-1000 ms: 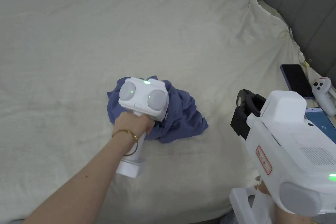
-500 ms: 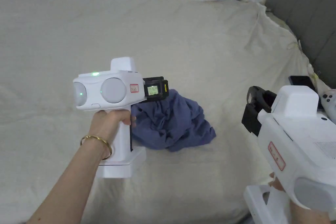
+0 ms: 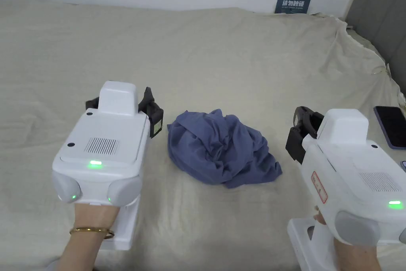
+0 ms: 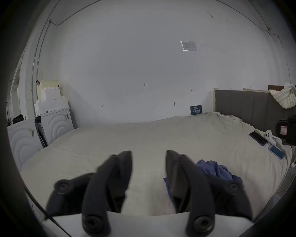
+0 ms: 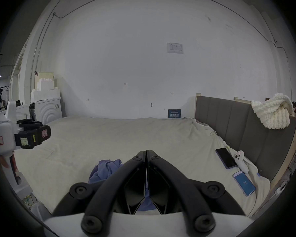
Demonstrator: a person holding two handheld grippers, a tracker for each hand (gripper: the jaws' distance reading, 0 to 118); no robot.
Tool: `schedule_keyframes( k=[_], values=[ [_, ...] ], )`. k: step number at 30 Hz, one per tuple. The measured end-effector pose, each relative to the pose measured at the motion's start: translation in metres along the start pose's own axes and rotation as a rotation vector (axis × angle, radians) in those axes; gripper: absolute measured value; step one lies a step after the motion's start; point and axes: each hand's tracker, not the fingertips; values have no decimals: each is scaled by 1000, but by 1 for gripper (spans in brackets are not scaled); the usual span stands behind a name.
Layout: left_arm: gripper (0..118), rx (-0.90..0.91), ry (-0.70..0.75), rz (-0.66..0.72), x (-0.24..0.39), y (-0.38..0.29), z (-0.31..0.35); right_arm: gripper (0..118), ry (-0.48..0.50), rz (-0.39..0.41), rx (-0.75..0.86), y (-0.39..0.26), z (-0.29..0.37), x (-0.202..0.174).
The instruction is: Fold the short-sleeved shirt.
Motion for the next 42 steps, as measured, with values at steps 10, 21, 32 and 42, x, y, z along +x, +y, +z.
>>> schedule_keyframes(
  k=[10, 21, 32, 42],
  values=[
    [0, -28, -27, 77, -2, -27, 18, 0, 44, 6, -10, -11, 19, -26],
    [0, -32, -14, 89, 0, -34, 28, 0, 35, -24, -37, -14, 28, -26],
    [0, -71, -53, 113, -2, -26, 0, 0, 25, -24, -39, -7, 20, -19],
    [95, -393, -147, 98, -4, 4, -113, 0, 18, -3, -45, 6, -10, -15]
  ],
)
